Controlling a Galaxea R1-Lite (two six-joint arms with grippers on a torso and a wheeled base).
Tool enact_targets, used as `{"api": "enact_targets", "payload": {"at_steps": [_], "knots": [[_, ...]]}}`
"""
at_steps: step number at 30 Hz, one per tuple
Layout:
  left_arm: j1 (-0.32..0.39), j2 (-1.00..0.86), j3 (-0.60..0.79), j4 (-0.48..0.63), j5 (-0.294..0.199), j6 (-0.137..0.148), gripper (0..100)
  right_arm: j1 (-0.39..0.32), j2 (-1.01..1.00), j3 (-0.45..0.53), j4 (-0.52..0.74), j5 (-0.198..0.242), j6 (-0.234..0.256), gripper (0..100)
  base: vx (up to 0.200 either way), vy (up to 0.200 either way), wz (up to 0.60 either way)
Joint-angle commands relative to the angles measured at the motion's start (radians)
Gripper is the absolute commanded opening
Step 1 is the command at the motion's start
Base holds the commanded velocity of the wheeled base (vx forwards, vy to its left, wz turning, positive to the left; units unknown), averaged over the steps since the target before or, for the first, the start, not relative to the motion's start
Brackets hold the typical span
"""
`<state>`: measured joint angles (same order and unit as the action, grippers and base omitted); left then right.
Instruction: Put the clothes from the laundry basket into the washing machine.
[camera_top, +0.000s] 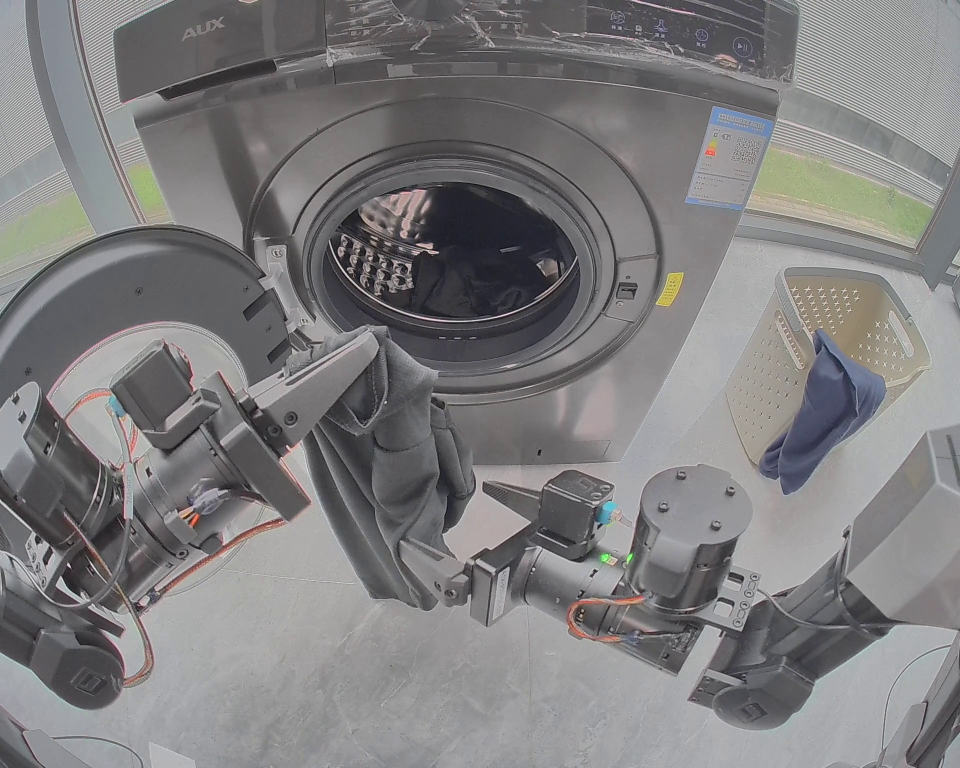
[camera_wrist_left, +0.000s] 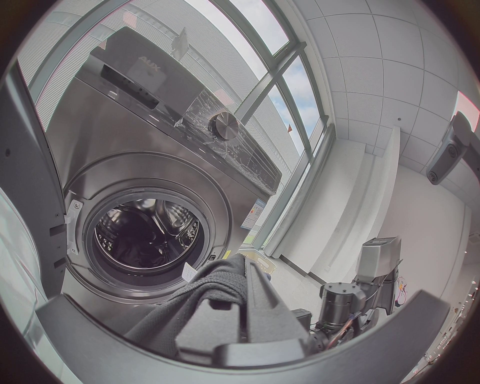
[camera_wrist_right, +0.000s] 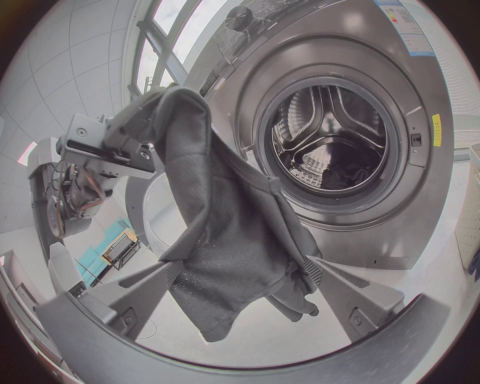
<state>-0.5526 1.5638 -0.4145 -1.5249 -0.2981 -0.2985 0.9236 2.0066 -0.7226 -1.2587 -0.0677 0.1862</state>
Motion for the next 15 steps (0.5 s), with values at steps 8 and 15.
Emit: {"api": "enact_targets", "payload": {"at_steps": [8, 15], "knots": [[-0.006, -0.021, 0.006, -0.021, -0.012, -0.004, 0, -0.135, 0.110, -0.072, -0.034, 0.020, -0.025, 100, 0.000, 0.000, 0.00], [-0.007, -0.021, 0.013, -0.021, -0.013, -0.002, 0, -0.206, 0.112, -0.071, -0.070, 0.043, -0.025, 100, 0.000, 0.000, 0.00]]}}
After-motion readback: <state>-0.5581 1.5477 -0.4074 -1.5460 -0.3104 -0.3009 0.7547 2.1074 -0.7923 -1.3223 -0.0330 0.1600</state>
